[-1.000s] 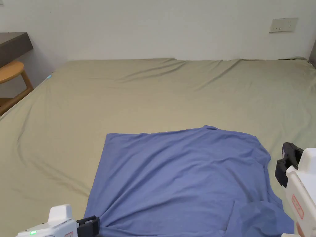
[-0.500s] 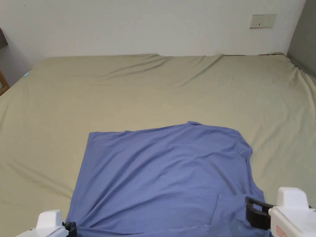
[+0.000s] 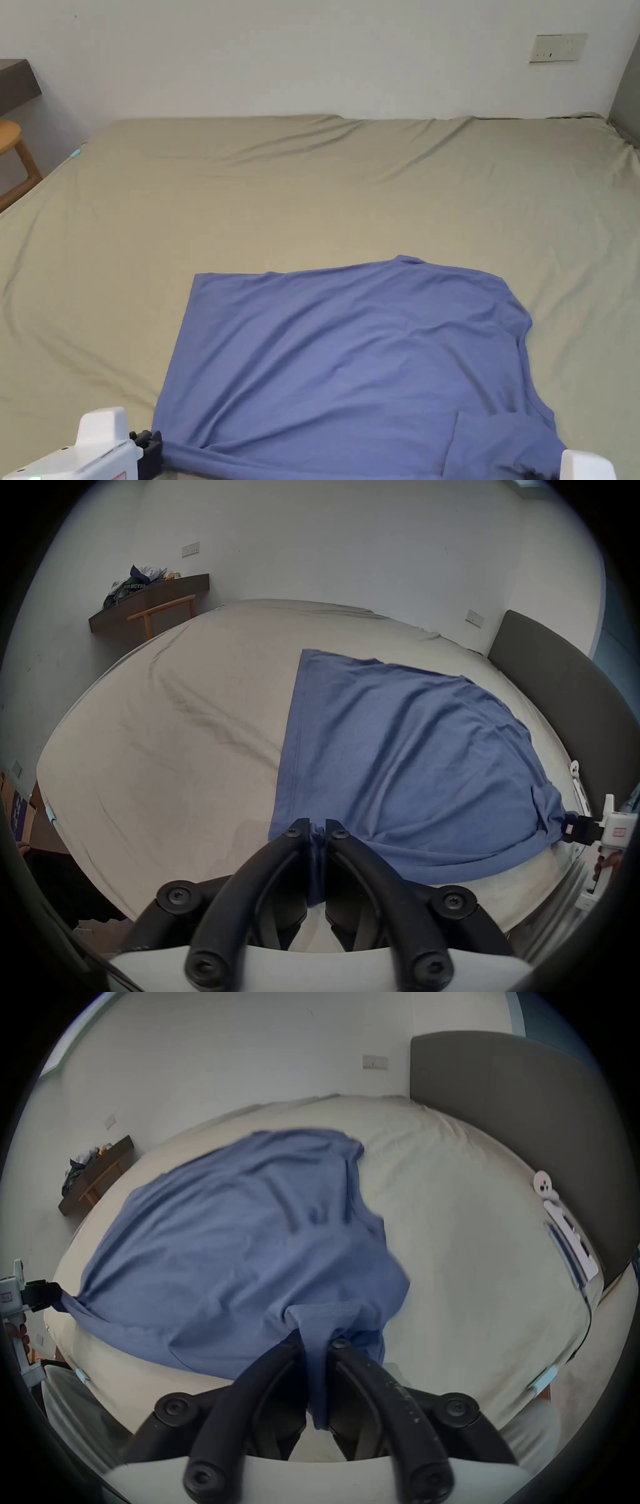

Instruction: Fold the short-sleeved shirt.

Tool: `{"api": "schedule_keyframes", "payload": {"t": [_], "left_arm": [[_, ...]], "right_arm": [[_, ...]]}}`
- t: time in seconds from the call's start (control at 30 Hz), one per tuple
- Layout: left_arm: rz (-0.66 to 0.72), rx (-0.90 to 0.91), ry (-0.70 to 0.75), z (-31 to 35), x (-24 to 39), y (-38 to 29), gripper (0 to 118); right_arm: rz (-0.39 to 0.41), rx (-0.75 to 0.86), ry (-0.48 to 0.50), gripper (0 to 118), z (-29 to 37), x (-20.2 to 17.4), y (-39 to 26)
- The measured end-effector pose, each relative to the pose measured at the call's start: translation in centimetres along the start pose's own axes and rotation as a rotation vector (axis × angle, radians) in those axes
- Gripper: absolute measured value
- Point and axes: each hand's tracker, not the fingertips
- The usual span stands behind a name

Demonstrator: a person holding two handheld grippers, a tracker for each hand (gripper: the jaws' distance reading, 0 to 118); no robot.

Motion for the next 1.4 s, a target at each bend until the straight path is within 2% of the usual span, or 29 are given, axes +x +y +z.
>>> {"api": "schedule_keyframes", "payload": {"t": [0.17,0.33,0.6,0.73,0.83,0.9,0.93,0.97,1.0,1.03,1.07,1.1,1.13,1.17,1.2,1.23,1.4], "left_arm": [[0.004,0.062,0.006,-1.4,0.4,4.3,8],[-0.019,0.095,0.032,-5.4,1.3,9.5,8],[-0.065,-0.002,0.096,-13.8,3.0,13.2,8],[-0.095,-0.058,0.127,-16.3,3.5,12.8,8],[-0.103,-0.132,0.146,-18.3,3.9,11.8,8],[-0.101,-0.129,0.148,-18.5,4.0,10.9,8],[-0.100,-0.090,0.157,-18.0,4.1,11.0,13],[-0.092,-0.101,0.159,-17.8,4.3,11.3,25],[-0.077,-0.102,0.164,-17.6,4.4,11.5,49],[-0.063,-0.102,0.159,-16.5,4.7,12.0,49],[-0.038,-0.097,0.144,-15.7,4.8,12.3,58],[-0.007,-0.062,0.103,-14.5,5.1,12.7,76],[0.012,-0.005,0.064,-13.0,5.4,13.1,101],[0.025,0.066,0.034,-12.6,4.7,13.2,110],[0.031,0.142,0.006,-10.7,5.2,13.7,112],[0.036,0.196,-0.010,-9.1,5.8,14.2,111],[0.010,0.533,-0.058,1.8,10.0,15.8,111]], "right_arm": [[0.020,0.126,0.018,11,1.8,-0.8,5.6],[0.010,0.150,0.025,11,-1.1,-1.1,11.4],[-0.042,-0.004,-0.027,12,-11.2,-0.9,15.7],[-0.113,-0.099,-0.037,12,-15.7,-0.2,15.6],[-0.126,-0.103,-0.043,12,-17.3,-0.3,14.8],[-0.102,-0.084,-0.062,13,-16.9,-0.8,15.0],[-0.084,-0.090,-0.068,14,-16.8,-0.9,15.2],[-0.061,-0.095,-0.069,21,-16.2,-1.2,15.3],[-0.045,-0.098,-0.070,34,-15.7,-1.4,15.5],[-0.031,-0.089,-0.069,34,-15.0,-1.6,15.6],[-0.021,-0.053,-0.066,39,-14.1,-1.8,15.8],[-0.013,0.007,-0.059,51,-13.3,-1.4,15.9],[-0.006,0.065,-0.046,78,-11.9,-1.7,16.2],[0.002,0.116,-0.036,95,-10.5,-1.9,16.5],[0.011,0.178,-0.029,108,-8.7,-2.3,17.0],[0.019,0.240,-0.024,113,-6.2,-3.0,17.2],[0.083,0.561,-0.008,113,3.7,-5.7,18.1]]}}
